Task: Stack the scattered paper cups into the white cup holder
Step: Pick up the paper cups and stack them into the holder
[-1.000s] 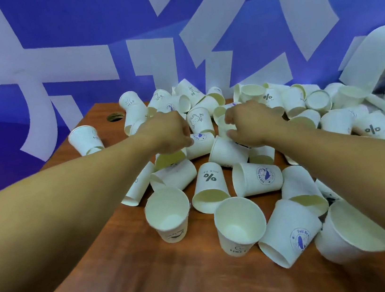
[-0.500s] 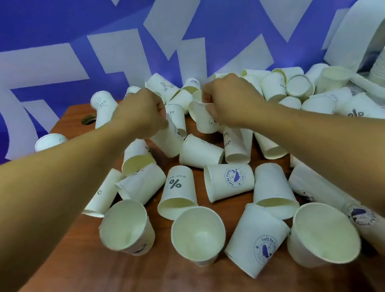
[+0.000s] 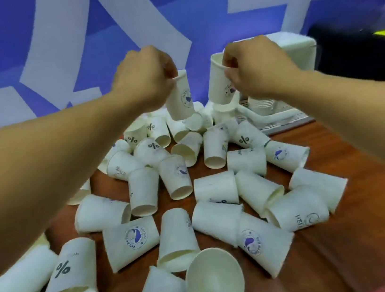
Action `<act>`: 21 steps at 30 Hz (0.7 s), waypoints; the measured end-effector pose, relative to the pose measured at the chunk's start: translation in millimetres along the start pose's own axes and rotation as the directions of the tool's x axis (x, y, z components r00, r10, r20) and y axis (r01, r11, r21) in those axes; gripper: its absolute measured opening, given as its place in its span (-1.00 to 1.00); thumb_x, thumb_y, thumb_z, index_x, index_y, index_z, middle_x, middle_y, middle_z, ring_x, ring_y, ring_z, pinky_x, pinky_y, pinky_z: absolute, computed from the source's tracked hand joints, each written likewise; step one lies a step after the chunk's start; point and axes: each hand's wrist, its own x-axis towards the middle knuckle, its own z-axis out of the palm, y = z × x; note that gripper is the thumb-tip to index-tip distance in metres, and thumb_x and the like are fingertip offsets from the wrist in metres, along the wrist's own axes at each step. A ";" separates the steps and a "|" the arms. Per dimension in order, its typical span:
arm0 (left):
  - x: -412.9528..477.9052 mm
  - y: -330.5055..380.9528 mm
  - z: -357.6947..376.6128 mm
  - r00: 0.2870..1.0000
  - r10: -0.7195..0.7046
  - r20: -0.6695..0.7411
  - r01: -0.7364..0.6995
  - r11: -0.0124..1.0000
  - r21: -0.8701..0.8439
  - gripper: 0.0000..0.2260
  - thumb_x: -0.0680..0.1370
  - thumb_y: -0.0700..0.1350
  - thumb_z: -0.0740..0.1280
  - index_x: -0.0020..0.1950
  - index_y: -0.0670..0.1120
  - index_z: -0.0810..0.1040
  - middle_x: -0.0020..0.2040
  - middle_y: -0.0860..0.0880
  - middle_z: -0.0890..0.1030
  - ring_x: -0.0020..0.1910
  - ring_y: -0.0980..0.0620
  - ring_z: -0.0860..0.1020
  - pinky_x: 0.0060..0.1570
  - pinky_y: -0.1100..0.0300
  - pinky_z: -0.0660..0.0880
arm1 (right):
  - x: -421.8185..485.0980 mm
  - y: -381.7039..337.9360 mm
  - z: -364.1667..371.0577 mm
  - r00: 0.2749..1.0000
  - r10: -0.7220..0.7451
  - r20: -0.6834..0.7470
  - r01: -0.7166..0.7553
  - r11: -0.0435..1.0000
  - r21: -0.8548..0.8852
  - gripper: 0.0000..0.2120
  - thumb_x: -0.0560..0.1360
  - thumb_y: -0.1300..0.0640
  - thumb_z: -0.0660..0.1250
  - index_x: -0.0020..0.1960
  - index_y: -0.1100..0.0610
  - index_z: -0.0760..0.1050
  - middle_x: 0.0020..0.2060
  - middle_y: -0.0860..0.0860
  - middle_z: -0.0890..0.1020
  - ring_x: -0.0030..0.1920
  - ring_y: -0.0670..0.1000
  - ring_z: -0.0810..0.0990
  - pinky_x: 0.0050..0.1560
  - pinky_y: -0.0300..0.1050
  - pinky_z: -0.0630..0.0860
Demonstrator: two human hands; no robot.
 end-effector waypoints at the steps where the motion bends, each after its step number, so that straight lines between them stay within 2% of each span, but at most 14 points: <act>1: 10.2 15.2 9.4 0.999 0.037 0.002 -0.037 0.999 -0.009 -0.88 0.52 -0.07 0.37 0.03 0.07 0.63 0.01 -0.02 0.64 0.01 -0.12 0.54 -0.08 0.03 0.51 | -0.4 17.6 -4.5 1.000 0.027 -0.002 -0.027 1.000 -0.016 -0.88 0.49 0.15 0.26 -0.01 0.13 0.52 -0.12 0.14 0.63 -0.07 0.24 0.51 -0.15 0.01 0.46; 3: 29.5 42.8 28.1 0.995 0.098 -0.007 -0.099 0.994 -0.043 -0.87 0.51 -0.08 0.36 0.03 0.07 0.63 0.00 -0.01 0.66 0.00 -0.12 0.57 -0.06 0.02 0.54 | -1.6 48.7 -12.5 0.997 0.077 -0.015 -0.078 0.996 -0.050 -0.88 0.51 0.12 0.27 0.01 0.11 0.52 -0.09 0.14 0.63 -0.04 0.24 0.51 -0.14 0.01 0.45; 6: 54.2 77.3 56.0 0.986 0.155 -0.059 -0.159 0.984 -0.074 -0.87 0.53 0.01 0.34 0.05 0.10 0.61 0.00 -0.01 0.66 0.00 -0.14 0.58 -0.03 -0.04 0.56 | -3.5 87.7 -18.0 0.992 0.113 -0.050 -0.118 0.985 -0.122 -0.86 0.54 0.07 0.27 0.01 0.13 0.51 -0.09 0.18 0.61 -0.15 0.19 0.45 -0.20 -0.02 0.41; 9: 74.3 102.6 80.8 0.977 0.187 -0.098 -0.196 0.977 -0.089 -0.88 0.54 0.01 0.30 0.04 0.10 0.59 -0.02 -0.03 0.65 -0.01 -0.15 0.57 -0.06 -0.05 0.55 | -3.7 117.1 -15.3 0.987 0.145 -0.062 -0.153 0.975 -0.160 -0.85 0.53 0.12 0.28 0.04 0.17 0.50 -0.07 0.22 0.61 -0.13 0.24 0.49 -0.20 -0.03 0.38; 12: 90.9 117.9 101.1 0.969 0.211 -0.126 -0.224 0.970 -0.100 -0.86 0.54 0.01 0.29 0.06 0.09 0.59 -0.02 -0.02 0.66 0.00 -0.15 0.57 -0.06 -0.04 0.55 | -1.4 140.5 -4.4 0.983 0.174 -0.055 -0.181 0.965 -0.192 -0.86 0.53 0.14 0.27 0.04 0.18 0.50 -0.07 0.23 0.61 -0.09 0.28 0.52 -0.20 -0.02 0.40; 16: 104.9 130.2 122.4 0.966 0.214 -0.148 -0.232 0.965 -0.120 -0.86 0.55 0.02 0.27 0.03 0.07 0.59 -0.05 0.01 0.66 -0.04 -0.14 0.58 -0.10 -0.04 0.56 | -1.4 160.9 13.7 0.982 0.182 -0.049 -0.189 0.958 -0.215 -0.86 0.54 0.12 0.26 0.04 0.17 0.50 -0.09 0.22 0.60 -0.17 0.23 0.52 -0.22 -0.01 0.45; 21: 106.7 140.1 144.8 0.953 0.262 -0.151 -0.278 0.955 -0.103 -0.85 0.54 -0.05 0.27 0.03 0.06 0.61 -0.05 0.02 0.67 -0.02 -0.12 0.58 -0.08 -0.03 0.55 | -2.7 175.4 33.7 0.983 0.173 -0.066 -0.184 0.952 -0.246 -0.91 0.55 0.15 0.27 0.00 0.16 0.49 -0.14 0.18 0.59 -0.24 0.15 0.45 -0.24 -0.07 0.35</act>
